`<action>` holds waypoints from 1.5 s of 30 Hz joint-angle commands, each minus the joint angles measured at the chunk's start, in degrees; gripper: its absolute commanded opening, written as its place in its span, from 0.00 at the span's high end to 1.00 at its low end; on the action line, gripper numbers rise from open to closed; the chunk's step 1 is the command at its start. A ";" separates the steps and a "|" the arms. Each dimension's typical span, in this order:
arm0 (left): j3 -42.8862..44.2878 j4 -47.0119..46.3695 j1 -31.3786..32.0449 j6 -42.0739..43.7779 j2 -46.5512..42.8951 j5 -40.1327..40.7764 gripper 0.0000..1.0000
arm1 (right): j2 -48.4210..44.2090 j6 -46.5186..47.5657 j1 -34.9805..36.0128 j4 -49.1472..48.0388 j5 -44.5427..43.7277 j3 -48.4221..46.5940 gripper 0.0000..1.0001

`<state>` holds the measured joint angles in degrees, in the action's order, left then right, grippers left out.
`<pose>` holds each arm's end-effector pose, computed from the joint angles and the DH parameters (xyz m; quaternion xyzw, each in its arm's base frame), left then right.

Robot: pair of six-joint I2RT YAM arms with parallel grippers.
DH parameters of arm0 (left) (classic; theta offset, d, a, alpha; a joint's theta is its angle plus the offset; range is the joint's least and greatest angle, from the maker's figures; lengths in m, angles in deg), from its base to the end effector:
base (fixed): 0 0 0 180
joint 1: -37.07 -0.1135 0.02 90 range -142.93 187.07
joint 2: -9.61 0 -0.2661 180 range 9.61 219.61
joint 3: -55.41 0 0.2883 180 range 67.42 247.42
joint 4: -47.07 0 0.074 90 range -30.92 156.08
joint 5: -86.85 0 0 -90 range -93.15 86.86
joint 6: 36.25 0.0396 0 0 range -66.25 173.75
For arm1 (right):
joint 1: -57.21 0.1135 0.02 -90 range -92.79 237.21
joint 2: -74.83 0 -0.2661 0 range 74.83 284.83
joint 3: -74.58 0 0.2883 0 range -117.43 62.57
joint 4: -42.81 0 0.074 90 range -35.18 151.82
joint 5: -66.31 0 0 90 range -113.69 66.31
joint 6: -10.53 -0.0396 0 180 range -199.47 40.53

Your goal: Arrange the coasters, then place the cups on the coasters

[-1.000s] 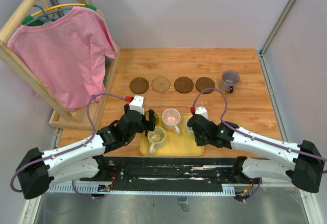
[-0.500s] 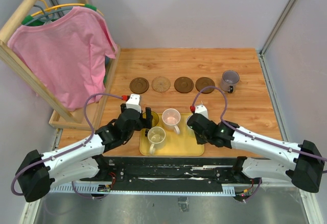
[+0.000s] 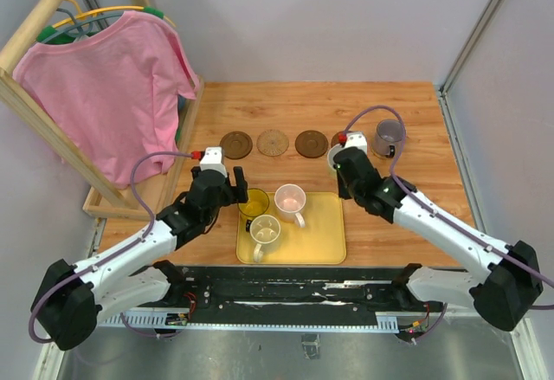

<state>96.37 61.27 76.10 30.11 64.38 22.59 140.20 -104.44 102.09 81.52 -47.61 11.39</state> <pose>0.1998 -0.1398 0.2105 -0.0018 0.8435 -0.0980 0.5281 0.2101 0.1865 0.2723 -0.0690 0.8913 0.0782 0.4412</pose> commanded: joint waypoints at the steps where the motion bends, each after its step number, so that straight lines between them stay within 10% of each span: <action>1: 2.05 -2.36 -2.96 -0.45 0.99 -0.86 0.12 | 2.50 5.67 -9.69 -8.61 3.95 -3.43 0.99; 18: 2.97 -0.24 -7.62 -3.22 8.61 -4.31 0.14 | 21.84 11.08 -25.71 -15.55 14.61 -15.38 0.99; 45: 3.42 -0.50 -8.63 -2.82 10.24 -6.05 0.14 | 35.92 12.20 -30.16 -15.42 18.40 -24.78 0.99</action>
<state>98.23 61.80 67.90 27.55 74.74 17.04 175.96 -92.77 73.13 69.21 -29.64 -10.18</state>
